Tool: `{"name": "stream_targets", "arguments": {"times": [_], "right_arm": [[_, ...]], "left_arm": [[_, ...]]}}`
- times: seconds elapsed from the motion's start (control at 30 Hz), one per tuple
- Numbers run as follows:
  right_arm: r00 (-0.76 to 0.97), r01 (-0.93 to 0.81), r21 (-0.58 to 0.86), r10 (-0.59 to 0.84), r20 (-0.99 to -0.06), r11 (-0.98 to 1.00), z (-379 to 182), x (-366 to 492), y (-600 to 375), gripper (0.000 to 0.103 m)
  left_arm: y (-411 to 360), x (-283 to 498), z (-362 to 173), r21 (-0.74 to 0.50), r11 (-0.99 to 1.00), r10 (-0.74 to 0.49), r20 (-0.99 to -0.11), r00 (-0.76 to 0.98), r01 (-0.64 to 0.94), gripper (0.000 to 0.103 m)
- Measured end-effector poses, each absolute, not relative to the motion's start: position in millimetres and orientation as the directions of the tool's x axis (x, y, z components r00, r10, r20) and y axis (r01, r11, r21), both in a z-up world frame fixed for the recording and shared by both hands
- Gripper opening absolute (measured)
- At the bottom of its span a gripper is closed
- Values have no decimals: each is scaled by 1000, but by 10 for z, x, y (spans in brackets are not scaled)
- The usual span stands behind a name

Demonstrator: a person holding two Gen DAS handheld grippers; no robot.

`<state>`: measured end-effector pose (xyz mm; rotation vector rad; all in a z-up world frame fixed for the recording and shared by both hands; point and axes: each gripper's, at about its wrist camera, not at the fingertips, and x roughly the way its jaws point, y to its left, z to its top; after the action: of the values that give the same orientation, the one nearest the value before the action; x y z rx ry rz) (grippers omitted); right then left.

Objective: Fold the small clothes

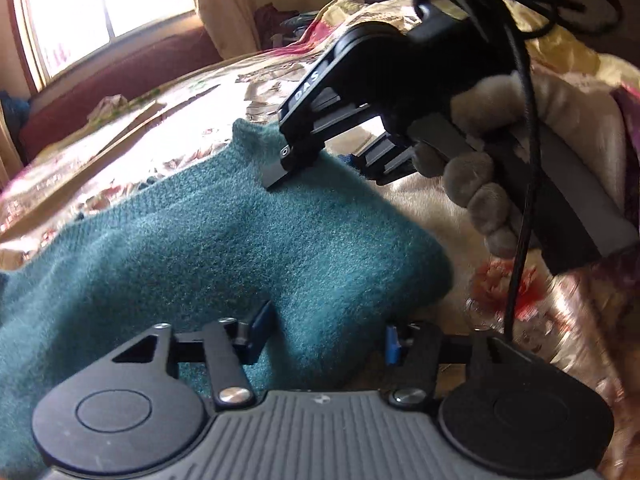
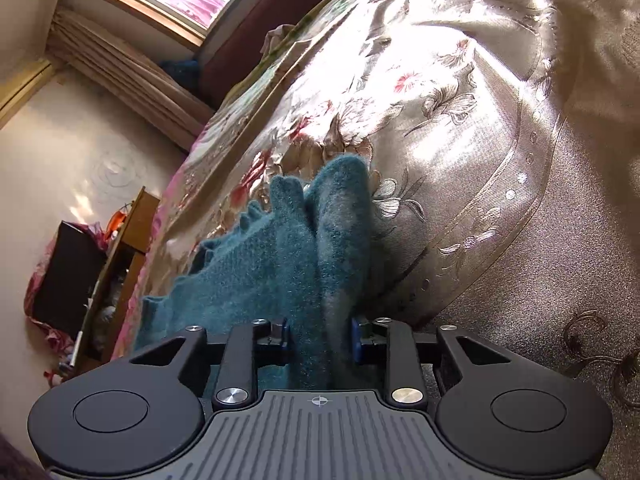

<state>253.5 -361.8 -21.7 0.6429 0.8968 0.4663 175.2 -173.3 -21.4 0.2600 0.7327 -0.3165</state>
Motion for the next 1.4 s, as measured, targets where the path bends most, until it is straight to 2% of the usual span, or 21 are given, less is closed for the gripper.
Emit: {"name": "stream_targets", "arguments": {"times": [0.17,0.27,0.7,0.9,1.2,1.4], "right_arm": [[556,-90,690,611,-563,718,-51,2492,-3555,24],[563,-85,682,600,-568,726,34,2451,-3504,24],[581,-58,673,573,-578,737,284,2323,-3354,23],[588,-50,697,585,-558,715,453,2288,-3259,23],[580,-150,712,645,-498,685,976,2284,-2500,23],[530,-214,668,659,-534,713,1053,2402,-1516,23]], "left_arm": [[-1545,1793,-30,-31,945,-253,-700,668,327,34],[-1449,1771,53,-68,947,-271,-692,669,314,30],[-1289,1720,221,-116,948,-296,-665,686,296,28],[-1083,1671,341,-190,944,-327,-632,703,269,28],[-255,1405,677,-331,930,-319,-503,803,161,27],[559,1201,665,-413,911,-215,-457,863,8,26]]}}
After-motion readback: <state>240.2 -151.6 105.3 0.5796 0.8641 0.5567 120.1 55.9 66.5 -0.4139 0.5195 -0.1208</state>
